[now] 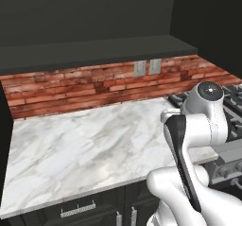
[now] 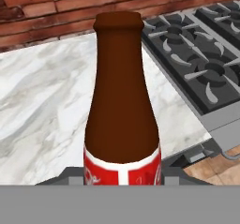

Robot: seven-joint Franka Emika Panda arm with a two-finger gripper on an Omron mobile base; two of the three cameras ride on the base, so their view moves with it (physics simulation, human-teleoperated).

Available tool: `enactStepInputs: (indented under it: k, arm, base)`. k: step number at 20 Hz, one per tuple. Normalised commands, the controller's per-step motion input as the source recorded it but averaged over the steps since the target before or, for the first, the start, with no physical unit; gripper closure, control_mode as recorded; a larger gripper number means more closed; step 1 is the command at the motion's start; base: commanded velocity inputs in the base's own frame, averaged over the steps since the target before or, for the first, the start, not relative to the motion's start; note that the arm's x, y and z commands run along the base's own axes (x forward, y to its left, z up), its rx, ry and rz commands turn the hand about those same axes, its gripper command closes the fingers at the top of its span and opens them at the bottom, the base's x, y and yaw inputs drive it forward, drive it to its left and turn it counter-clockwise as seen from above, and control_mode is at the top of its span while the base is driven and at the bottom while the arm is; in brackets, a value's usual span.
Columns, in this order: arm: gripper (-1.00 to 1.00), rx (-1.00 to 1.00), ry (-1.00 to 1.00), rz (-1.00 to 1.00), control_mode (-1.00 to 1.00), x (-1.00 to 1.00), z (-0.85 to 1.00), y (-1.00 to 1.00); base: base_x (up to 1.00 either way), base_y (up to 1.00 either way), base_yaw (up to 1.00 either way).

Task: Pick the bottled drink from the counter and place it in the open cabinet.

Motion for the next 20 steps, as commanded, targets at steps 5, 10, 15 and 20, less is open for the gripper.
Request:
enactStepInputs:
  k: [5, 10, 15, 20]
  arm:
    - [1.00, 0.00, 0.00, 0.00, 1.00, 0.00, 0.00, 0.00]
    - [1.00, 0.00, 0.00, 0.00, 1.00, 0.00, 0.00, 0.00]
    - [1.00, 0.00, 0.00, 0.00, -1.00, 0.00, 0.00, 0.00]
    - [1.00, -0.01, 0.00, 0.00, -1.00, -0.03, 0.00, 0.00]
  base:
    - [0.00, 0.00, 0.00]
    - [0.00, 0.00, 0.00]
    - [0.00, 0.00, 0.00]
    - [0.00, 0.00, 0.00]
